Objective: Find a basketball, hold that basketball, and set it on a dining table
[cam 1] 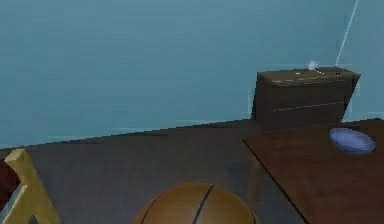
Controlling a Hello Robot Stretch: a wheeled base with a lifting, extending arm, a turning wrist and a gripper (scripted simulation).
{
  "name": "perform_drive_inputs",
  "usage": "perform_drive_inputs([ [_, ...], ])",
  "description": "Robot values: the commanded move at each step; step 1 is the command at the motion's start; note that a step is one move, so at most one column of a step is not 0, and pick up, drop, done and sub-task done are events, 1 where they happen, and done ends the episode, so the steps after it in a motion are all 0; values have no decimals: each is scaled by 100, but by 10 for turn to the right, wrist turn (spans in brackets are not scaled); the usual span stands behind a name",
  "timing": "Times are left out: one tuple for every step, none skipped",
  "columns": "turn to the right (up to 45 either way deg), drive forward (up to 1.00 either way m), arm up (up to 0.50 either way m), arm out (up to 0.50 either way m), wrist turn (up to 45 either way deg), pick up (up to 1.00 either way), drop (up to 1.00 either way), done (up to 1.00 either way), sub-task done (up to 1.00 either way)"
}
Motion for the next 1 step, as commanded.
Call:
perform_drive_inputs([
  [0, 100, 0, 0, 0, 0, 0, 0, 0],
])
